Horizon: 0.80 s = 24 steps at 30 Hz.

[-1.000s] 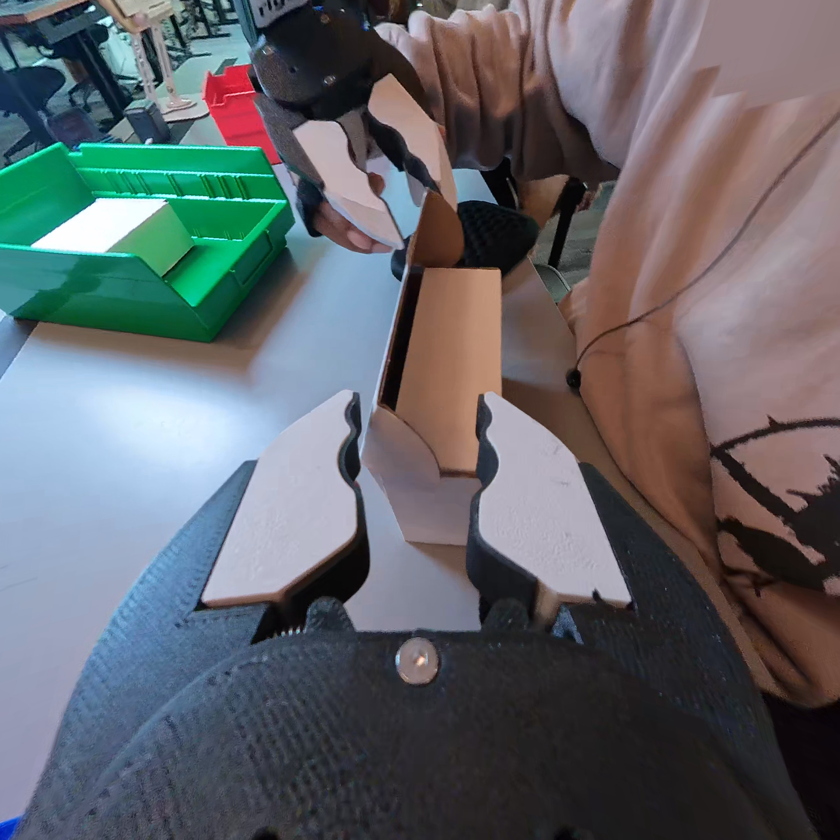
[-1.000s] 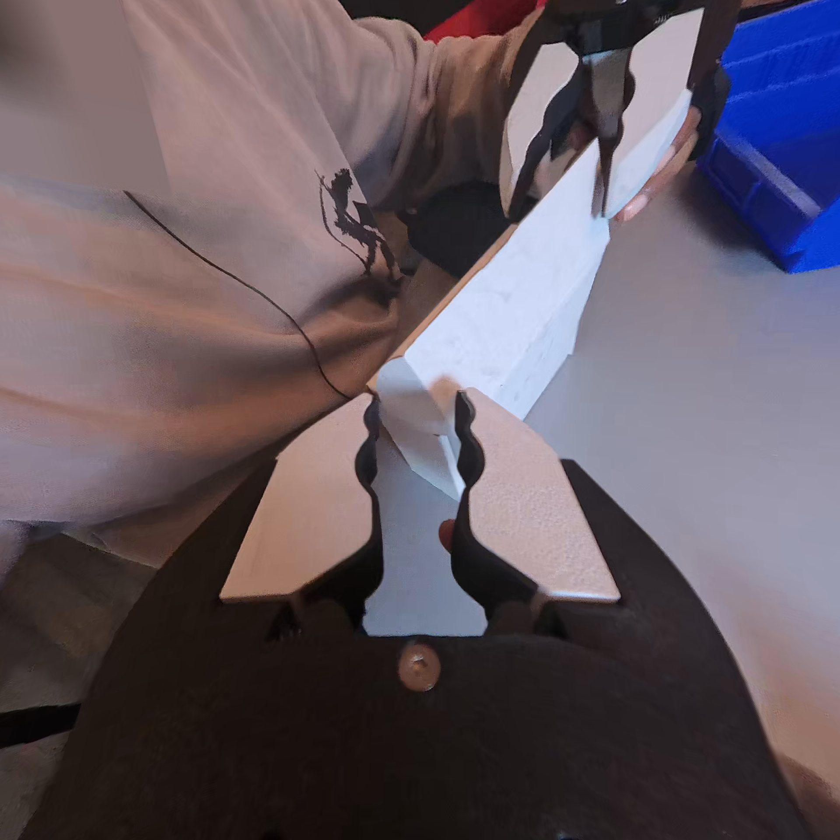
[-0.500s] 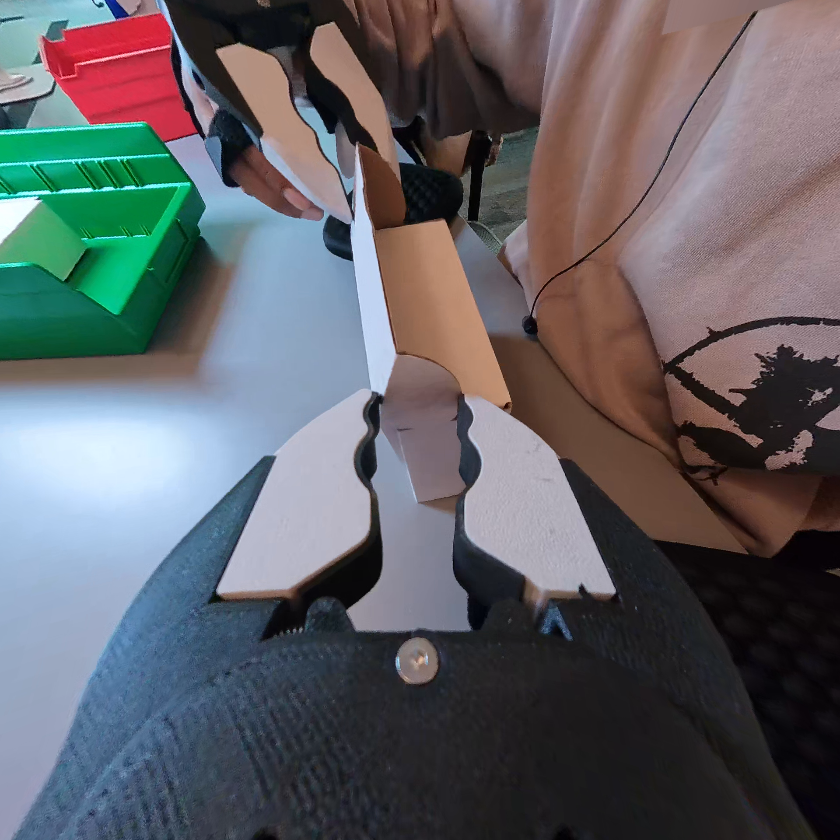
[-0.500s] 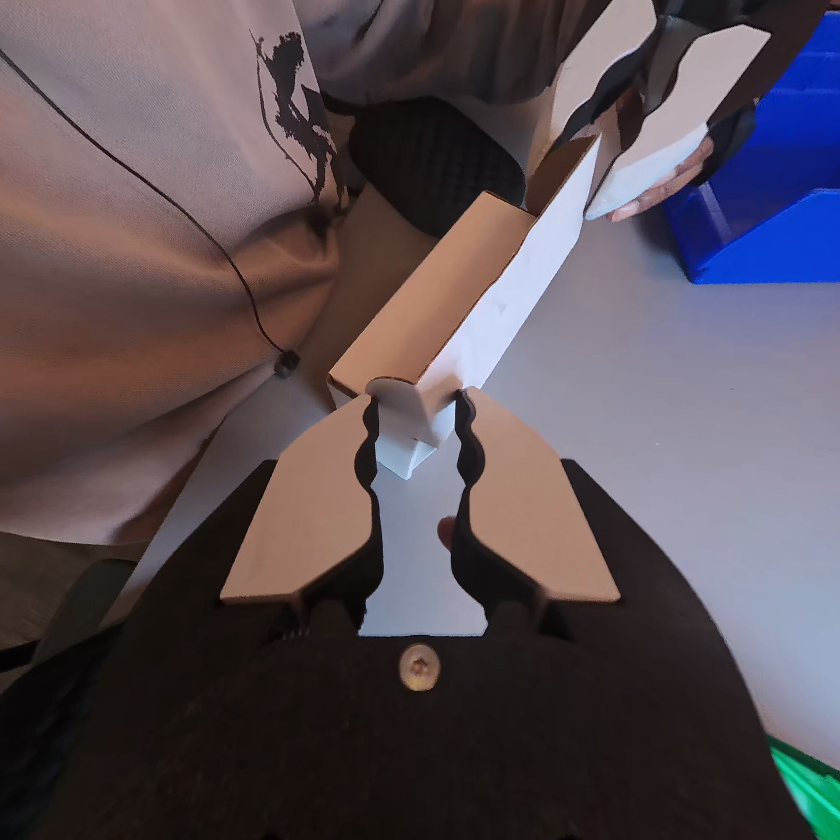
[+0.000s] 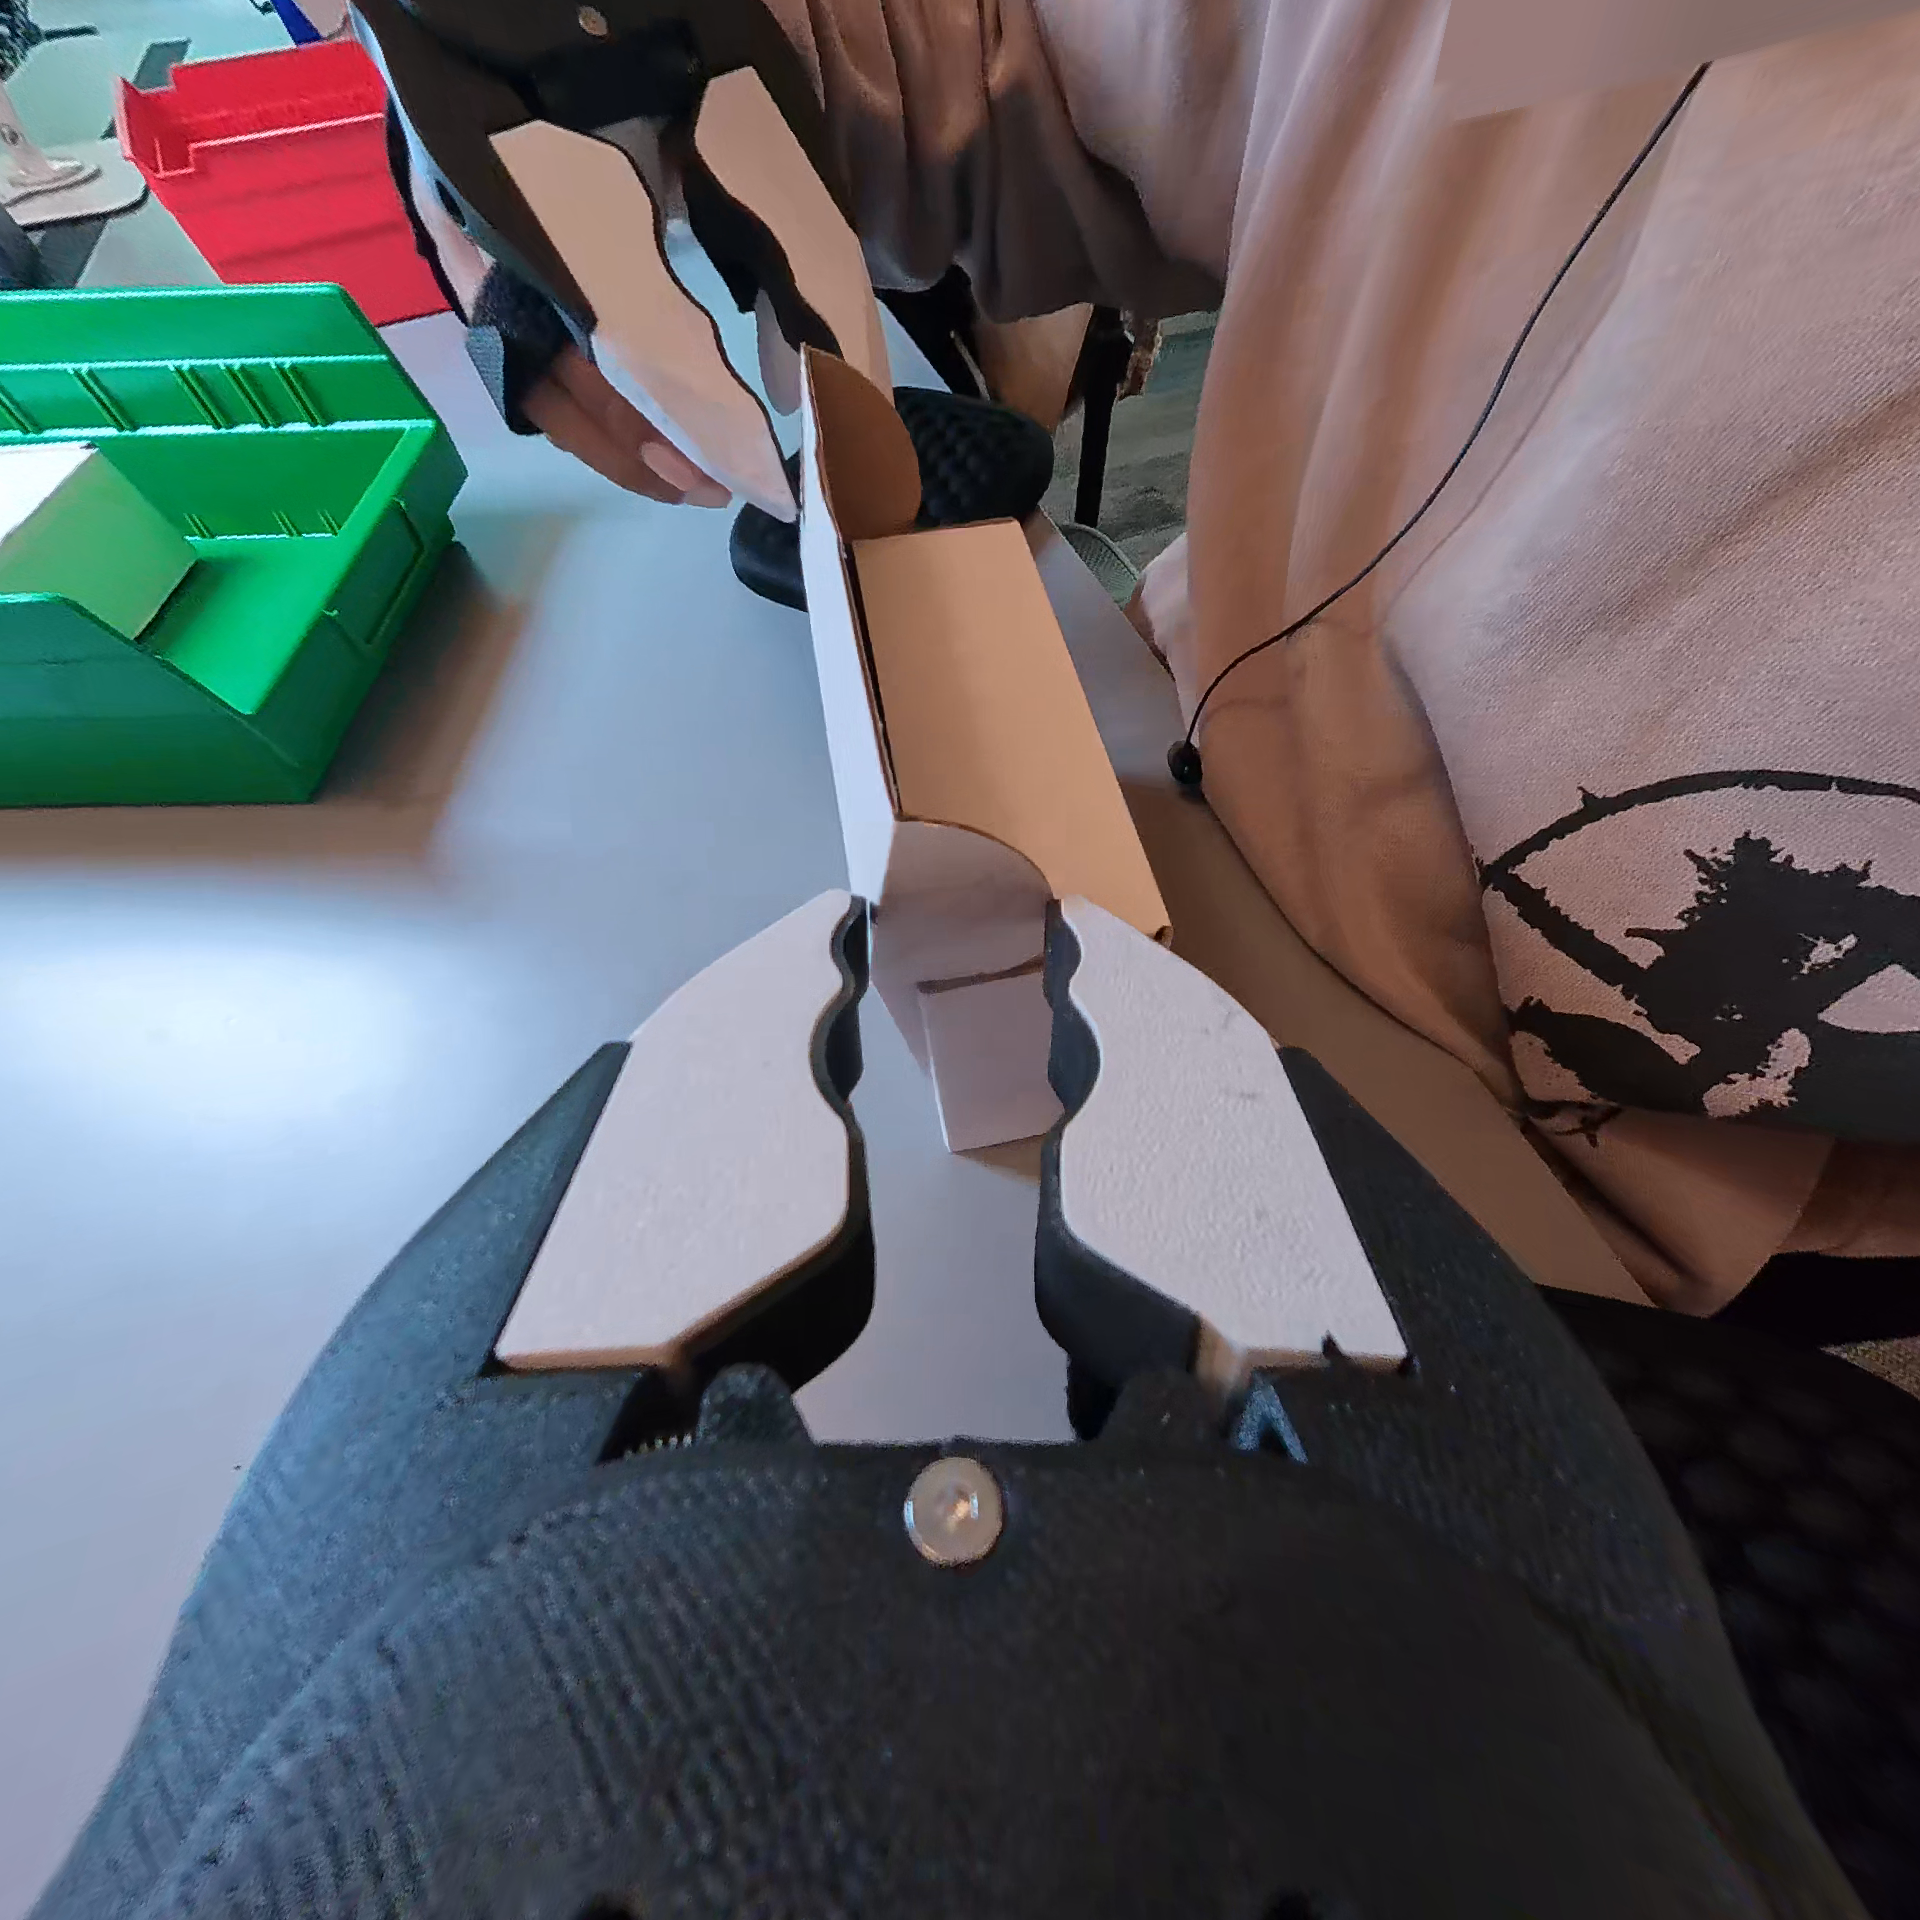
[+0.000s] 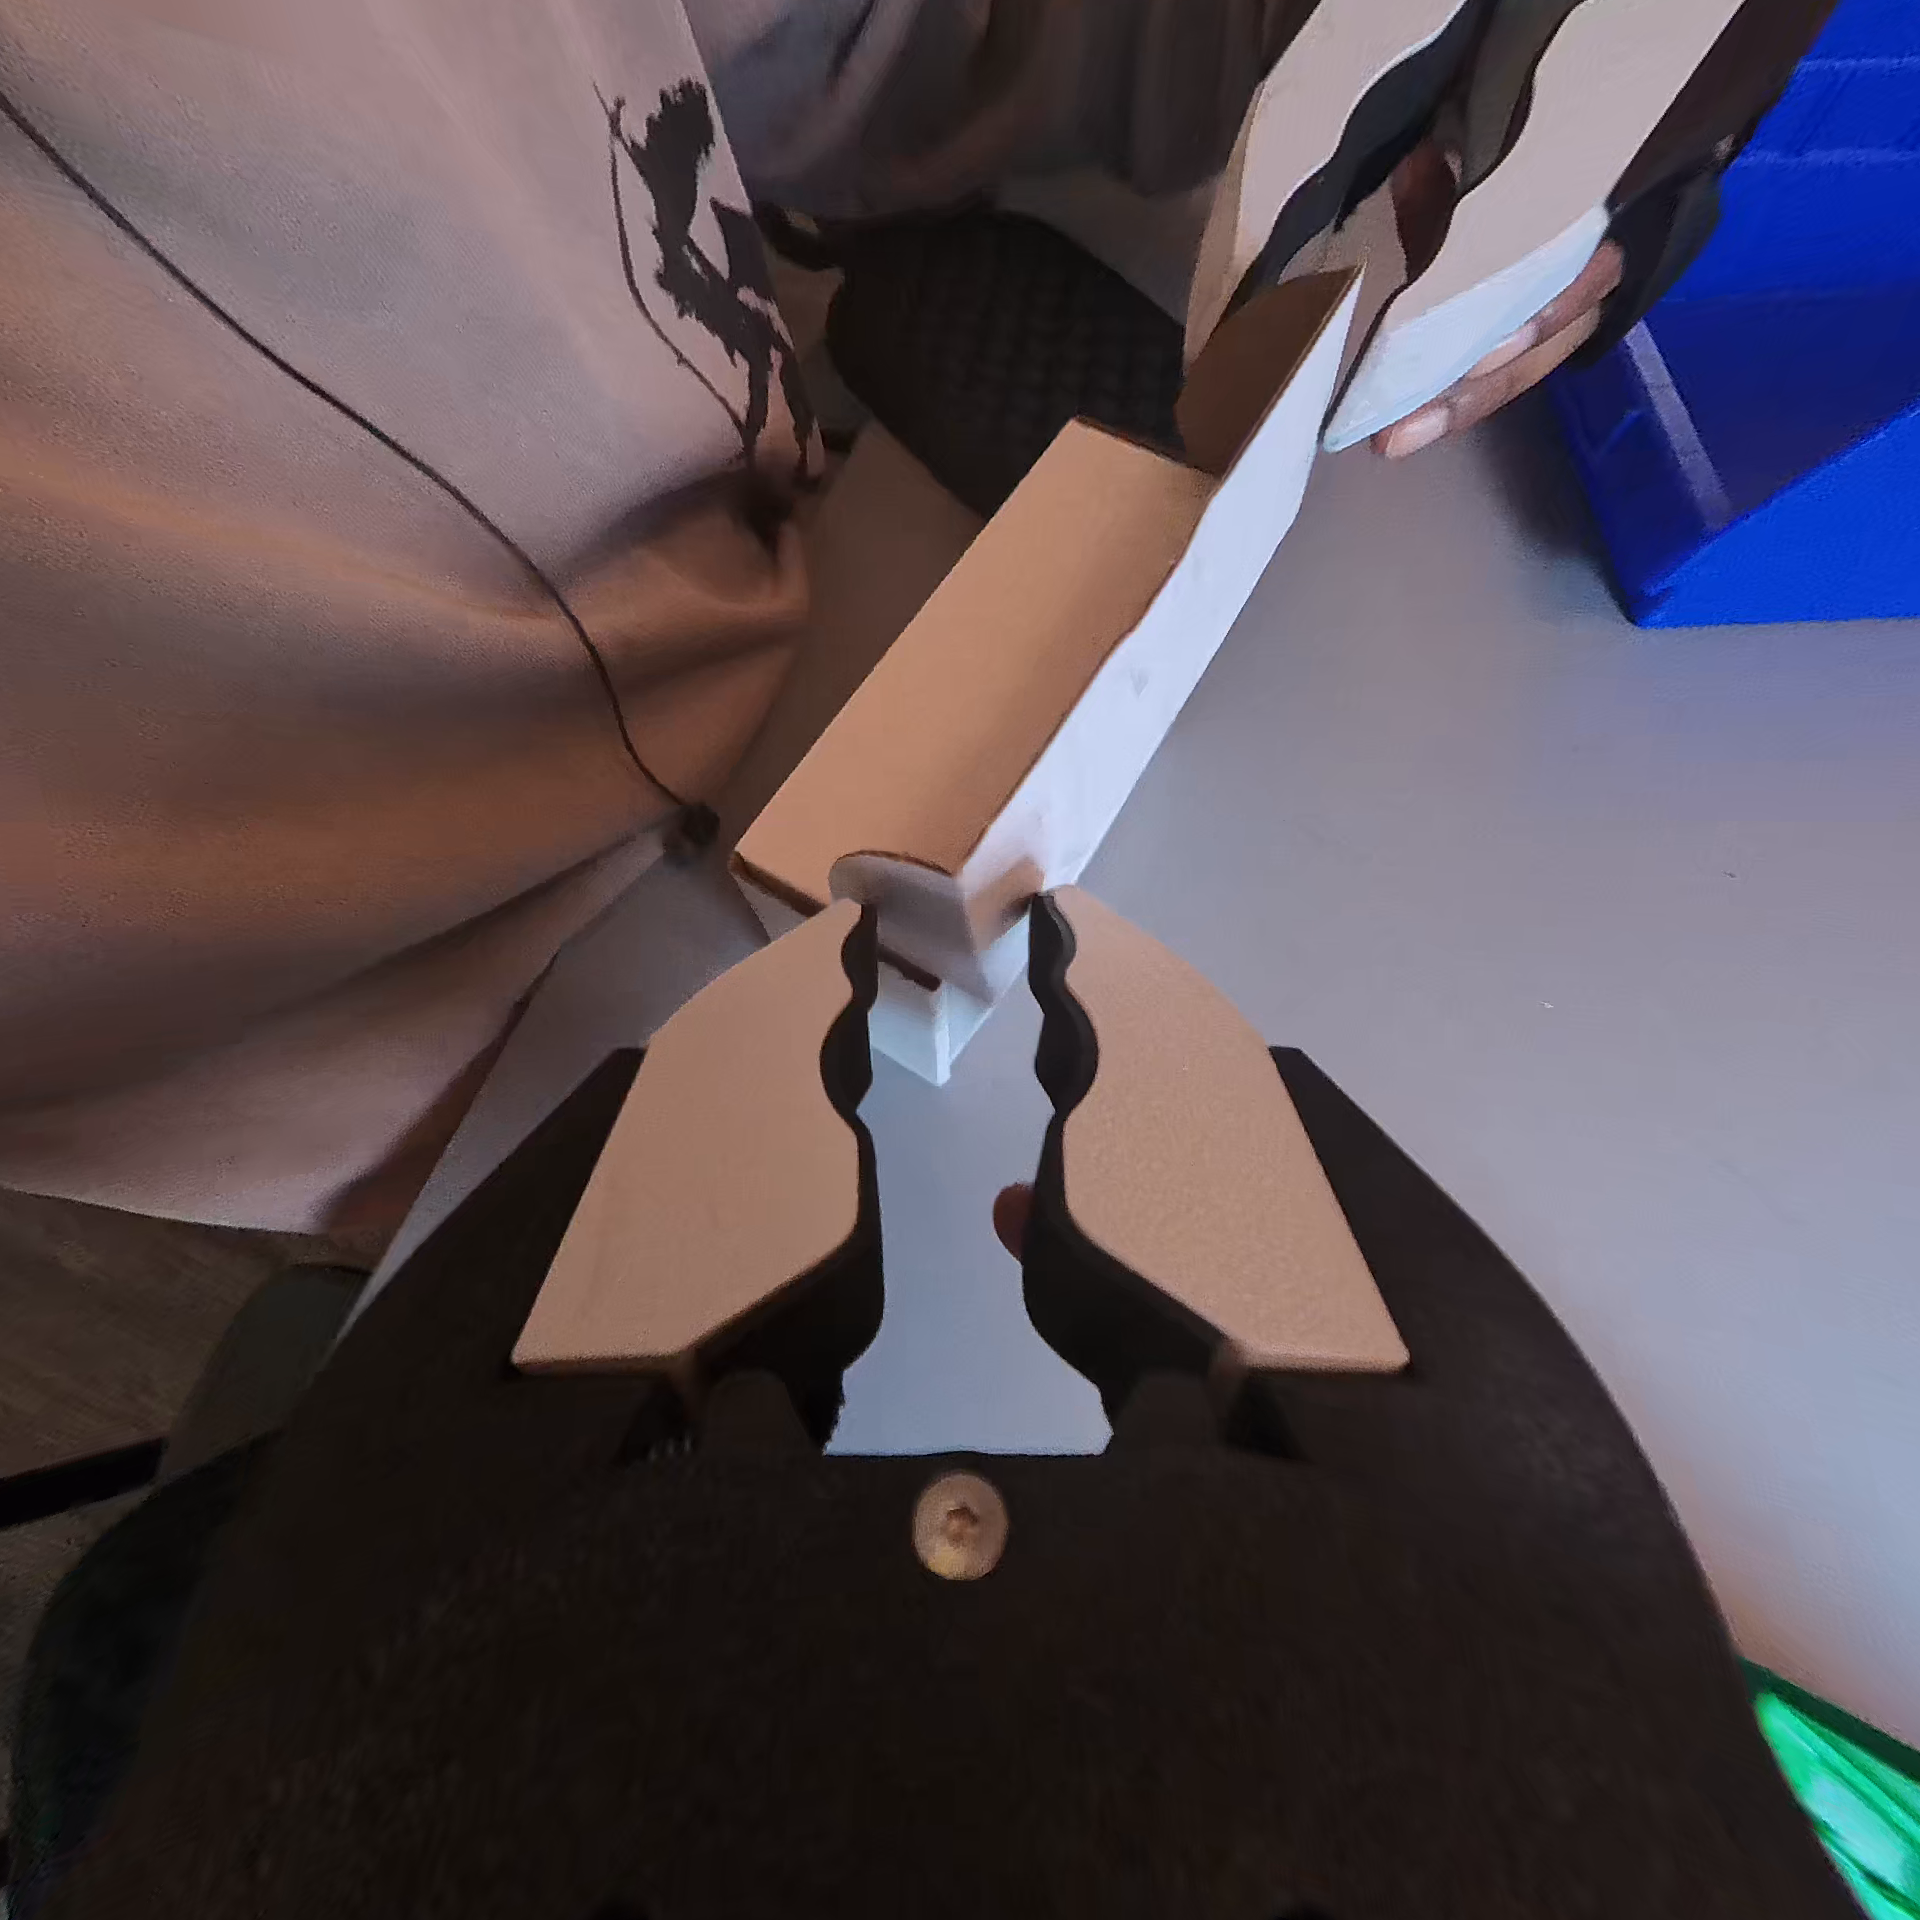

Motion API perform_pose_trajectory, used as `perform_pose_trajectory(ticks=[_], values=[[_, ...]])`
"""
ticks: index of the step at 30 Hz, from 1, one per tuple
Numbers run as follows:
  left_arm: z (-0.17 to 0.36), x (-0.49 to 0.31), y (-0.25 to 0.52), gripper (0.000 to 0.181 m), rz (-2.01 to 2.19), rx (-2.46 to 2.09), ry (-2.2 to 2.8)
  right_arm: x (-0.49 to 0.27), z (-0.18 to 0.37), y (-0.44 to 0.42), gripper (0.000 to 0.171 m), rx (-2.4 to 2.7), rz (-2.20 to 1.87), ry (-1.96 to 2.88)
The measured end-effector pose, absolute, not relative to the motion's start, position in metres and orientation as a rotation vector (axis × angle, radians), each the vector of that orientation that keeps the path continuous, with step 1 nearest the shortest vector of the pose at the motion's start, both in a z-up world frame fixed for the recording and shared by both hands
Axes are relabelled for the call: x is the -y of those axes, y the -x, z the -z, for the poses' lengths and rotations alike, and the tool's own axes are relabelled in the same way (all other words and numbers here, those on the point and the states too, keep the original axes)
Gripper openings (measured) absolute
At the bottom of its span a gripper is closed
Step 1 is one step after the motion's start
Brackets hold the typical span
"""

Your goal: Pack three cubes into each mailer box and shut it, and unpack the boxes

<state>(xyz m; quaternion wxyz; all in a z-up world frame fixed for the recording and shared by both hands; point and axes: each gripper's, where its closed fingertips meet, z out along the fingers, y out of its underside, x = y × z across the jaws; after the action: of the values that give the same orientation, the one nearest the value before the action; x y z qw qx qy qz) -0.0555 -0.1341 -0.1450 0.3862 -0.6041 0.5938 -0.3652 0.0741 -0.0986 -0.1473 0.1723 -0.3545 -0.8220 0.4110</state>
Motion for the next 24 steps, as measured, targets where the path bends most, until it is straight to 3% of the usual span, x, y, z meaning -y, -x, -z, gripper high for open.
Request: perform_pose_trajectory(ticks=[3, 24], values=[[0.139, 0.139, 0.055, 0.037, 0.898, -1.505, 1.531, 0.102, 0.145, -0.076, 0.031, 2.341, -1.125, 0.991], [0.136, 0.138, 0.048, 0.028, 0.771, -1.369, 1.589, 0.108, 0.141, -0.071, 0.03, 2.282, -1.032, 1.102]])
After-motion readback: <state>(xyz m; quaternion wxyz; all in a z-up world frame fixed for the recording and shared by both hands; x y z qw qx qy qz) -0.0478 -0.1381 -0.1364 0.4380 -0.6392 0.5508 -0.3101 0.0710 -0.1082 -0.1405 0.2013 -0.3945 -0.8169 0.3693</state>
